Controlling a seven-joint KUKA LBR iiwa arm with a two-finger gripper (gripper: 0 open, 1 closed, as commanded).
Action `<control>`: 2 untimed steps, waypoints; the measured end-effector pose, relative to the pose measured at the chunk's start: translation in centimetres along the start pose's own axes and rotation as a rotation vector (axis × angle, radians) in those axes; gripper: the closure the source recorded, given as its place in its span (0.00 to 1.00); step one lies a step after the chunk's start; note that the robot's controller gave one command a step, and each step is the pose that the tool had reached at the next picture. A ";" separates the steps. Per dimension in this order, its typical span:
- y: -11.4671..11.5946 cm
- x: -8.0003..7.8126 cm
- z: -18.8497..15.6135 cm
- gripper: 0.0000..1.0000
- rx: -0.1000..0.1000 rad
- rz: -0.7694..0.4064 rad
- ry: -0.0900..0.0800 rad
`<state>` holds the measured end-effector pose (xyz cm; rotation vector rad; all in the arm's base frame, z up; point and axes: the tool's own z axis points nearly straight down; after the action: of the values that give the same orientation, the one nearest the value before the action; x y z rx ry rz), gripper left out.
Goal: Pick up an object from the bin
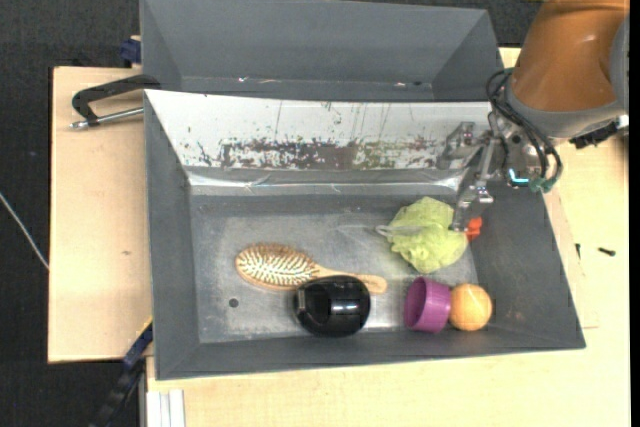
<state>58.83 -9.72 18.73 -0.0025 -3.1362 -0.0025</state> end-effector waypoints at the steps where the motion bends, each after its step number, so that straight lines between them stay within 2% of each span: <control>1: 0.0 -0.2 -0.5 0.00 0.001 -0.001 -0.008; 2: 0.6 -0.5 2.5 0.00 0.002 -0.113 -0.012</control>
Offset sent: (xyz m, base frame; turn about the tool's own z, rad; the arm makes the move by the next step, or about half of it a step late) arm 0.0065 0.0210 -0.1173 -0.4211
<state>59.27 -9.13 16.20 0.1747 -3.1430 0.0008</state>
